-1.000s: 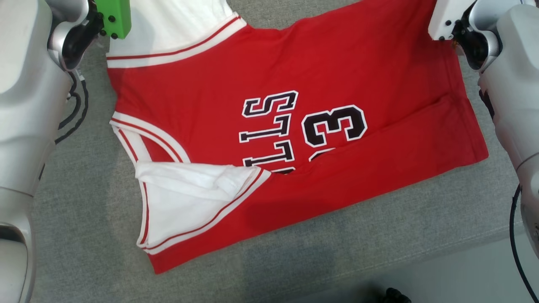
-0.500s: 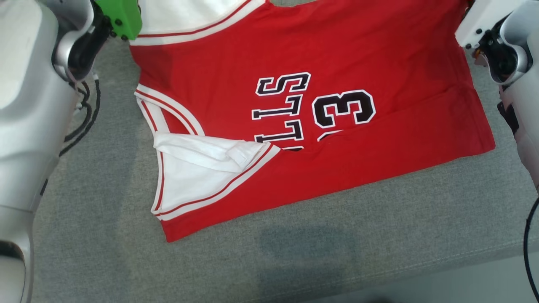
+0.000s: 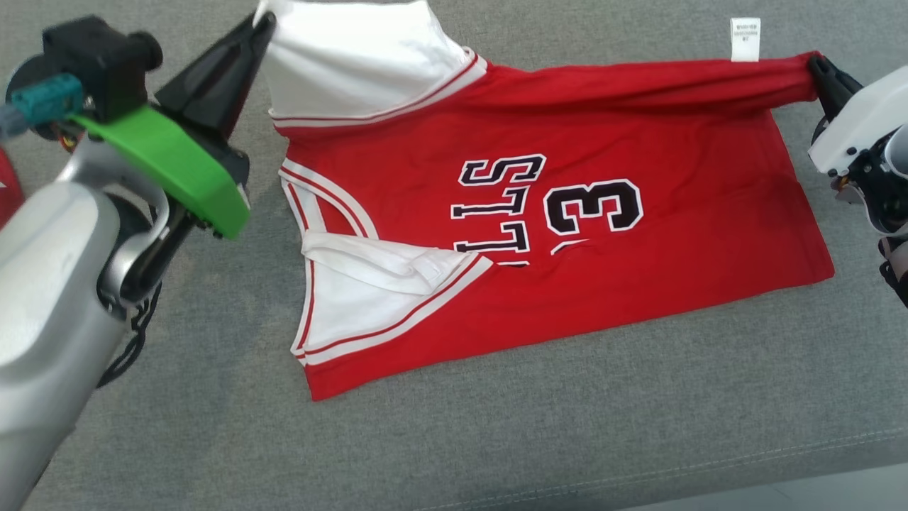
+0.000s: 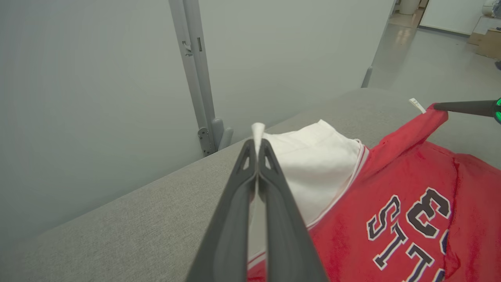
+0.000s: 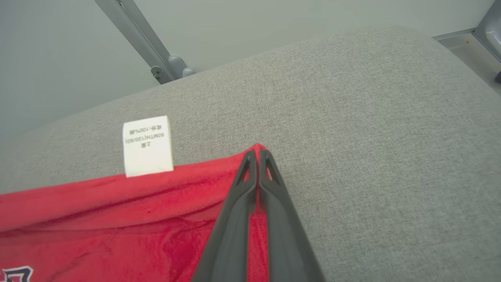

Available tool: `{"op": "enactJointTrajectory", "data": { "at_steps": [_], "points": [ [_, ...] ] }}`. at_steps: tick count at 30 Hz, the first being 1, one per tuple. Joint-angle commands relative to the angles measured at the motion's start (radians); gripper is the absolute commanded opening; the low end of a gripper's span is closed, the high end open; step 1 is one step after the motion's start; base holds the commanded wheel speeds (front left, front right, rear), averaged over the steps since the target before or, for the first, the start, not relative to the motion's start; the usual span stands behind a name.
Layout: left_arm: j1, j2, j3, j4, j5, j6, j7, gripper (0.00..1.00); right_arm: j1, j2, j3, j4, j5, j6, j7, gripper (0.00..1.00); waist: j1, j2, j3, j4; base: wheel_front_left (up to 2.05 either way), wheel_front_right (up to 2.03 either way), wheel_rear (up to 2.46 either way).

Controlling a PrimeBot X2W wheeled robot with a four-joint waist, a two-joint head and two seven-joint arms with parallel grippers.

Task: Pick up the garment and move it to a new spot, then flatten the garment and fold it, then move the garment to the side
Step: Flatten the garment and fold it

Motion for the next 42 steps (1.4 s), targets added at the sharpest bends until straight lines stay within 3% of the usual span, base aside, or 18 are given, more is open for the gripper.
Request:
{"op": "enactJointTrajectory", "data": {
  "at_steps": [1,10,17,35,40,41,42],
  "points": [
    [0.044,0.024,-0.003,-0.040,0.009,0.010,-0.015,0.00,0.030,-0.015,0.004,-0.017,0.018,-0.001,-0.007,0.00,0.0001,0.0000,-0.020,0.014,0.00,0.00,0.00],
    [0.229,0.078,-0.010,-0.215,-0.010,0.038,-0.098,0.00,0.138,-0.075,0.011,-0.100,0.085,-0.001,-0.031,0.00,0.0001,0.0000,-0.030,0.030,0.00,0.00,0.00],
    [0.352,0.086,-0.030,-0.258,-0.045,0.042,-0.145,0.00,0.204,-0.110,0.026,-0.148,0.090,-0.001,-0.082,0.00,0.0001,0.0000,-0.026,0.029,0.00,0.00,0.00],
    [0.463,0.058,-0.080,-0.159,-0.043,0.036,-0.195,0.00,0.305,-0.131,0.031,-0.151,0.152,-0.001,-0.081,0.00,0.0001,0.0000,-0.010,0.038,0.00,0.00,0.00],
    [0.474,0.028,-0.091,-0.108,-0.036,0.034,-0.210,0.00,0.317,-0.120,0.041,-0.141,0.154,-0.001,-0.076,0.00,0.0001,0.0000,-0.012,0.032,0.00,0.00,0.00],
    [0.476,0.022,-0.097,-0.095,-0.030,0.033,-0.214,0.08,0.320,-0.117,0.043,-0.136,0.154,-0.001,-0.076,0.00,0.0001,0.0000,-0.013,0.031,0.00,0.00,0.00],
    [0.476,0.015,-0.100,-0.082,-0.027,0.032,-0.217,0.29,0.322,-0.114,0.045,-0.134,0.154,-0.001,-0.077,0.00,0.0001,0.0000,-0.014,0.030,0.00,0.00,0.00]
  ]
}}
